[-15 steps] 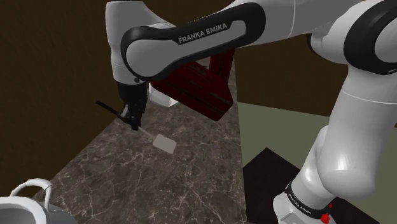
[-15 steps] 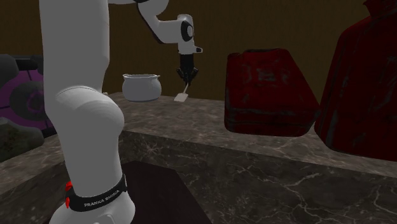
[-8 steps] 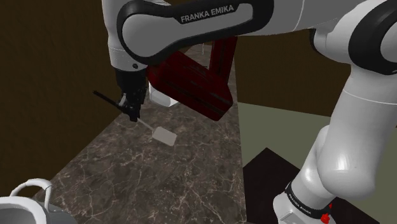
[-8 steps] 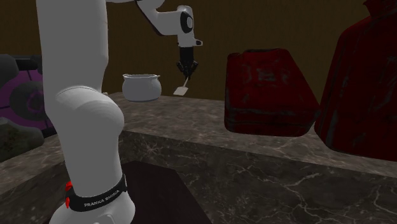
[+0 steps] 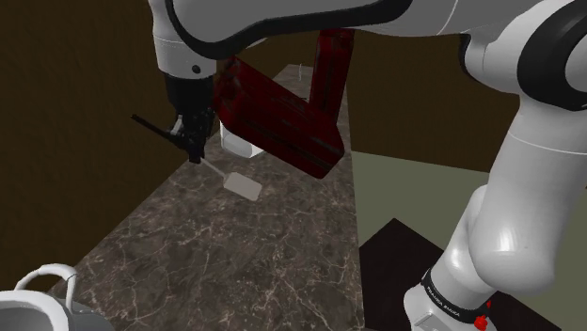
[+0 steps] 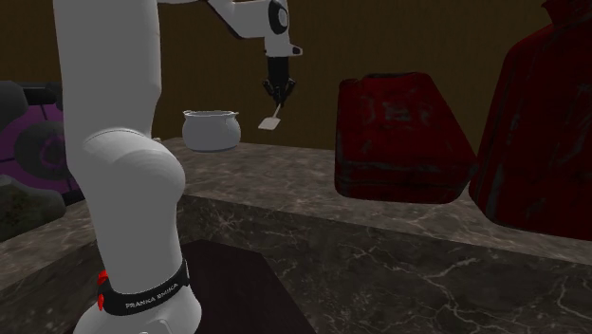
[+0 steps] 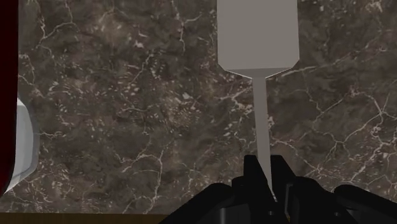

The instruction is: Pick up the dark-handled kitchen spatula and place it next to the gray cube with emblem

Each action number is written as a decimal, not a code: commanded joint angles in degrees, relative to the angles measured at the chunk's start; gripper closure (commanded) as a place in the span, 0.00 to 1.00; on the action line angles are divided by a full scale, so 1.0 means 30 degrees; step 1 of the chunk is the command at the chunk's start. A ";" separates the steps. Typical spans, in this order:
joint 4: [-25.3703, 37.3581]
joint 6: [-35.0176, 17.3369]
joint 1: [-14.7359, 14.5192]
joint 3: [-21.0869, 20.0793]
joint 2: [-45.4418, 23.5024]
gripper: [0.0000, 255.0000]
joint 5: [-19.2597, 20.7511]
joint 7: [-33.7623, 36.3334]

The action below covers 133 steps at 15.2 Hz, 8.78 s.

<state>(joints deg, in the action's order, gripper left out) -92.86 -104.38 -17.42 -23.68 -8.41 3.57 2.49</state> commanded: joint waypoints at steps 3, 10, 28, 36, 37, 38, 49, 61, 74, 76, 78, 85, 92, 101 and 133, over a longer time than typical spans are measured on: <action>0.1188 0.1083 -0.0064 -0.0029 -0.0122 1.00 0.0045 0.0025; 0.3447 0.3014 -0.0213 -0.0084 -0.0479 1.00 0.0190 0.0086; 1.2297 0.9160 -0.1553 -0.0288 -0.3381 1.00 0.1542 0.0522; 0.4893 0.7400 -0.0016 -0.0303 0.2732 1.00 -0.1100 0.0159; 0.3893 0.7227 0.0073 -0.0221 0.3641 1.00 -0.1489 0.0056; 0.2961 0.7098 0.0119 -0.0123 0.4519 1.00 -0.1855 -0.0044; -0.4358 0.7682 -0.0750 0.0992 1.2887 1.00 -0.4678 -0.0500; -0.8272 1.1049 -0.2678 0.1533 2.0358 1.00 -0.6537 0.0694; -0.8585 1.6436 -0.4596 0.1210 2.6479 1.00 -0.8973 0.3878; -0.8290 1.7333 -0.4799 0.1110 2.7195 1.00 -0.9494 0.4529; -0.7909 1.8234 -0.4966 0.1008 2.7846 1.00 -1.0068 0.5226; -0.5926 2.1379 -0.5200 0.0724 2.9619 1.00 -1.2604 0.8056; -0.3850 2.3901 -0.5005 0.0655 3.0811 1.00 -1.5709 1.1156; -0.6949 2.3378 -0.5364 0.0249 3.3416 1.00 -1.6079 1.0692; -1.7017 1.6079 -1.5791 -0.6589 3.6870 1.00 -1.8682 1.7057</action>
<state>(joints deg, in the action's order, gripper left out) -143.02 -55.22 -63.63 -42.68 102.15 -52.26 53.05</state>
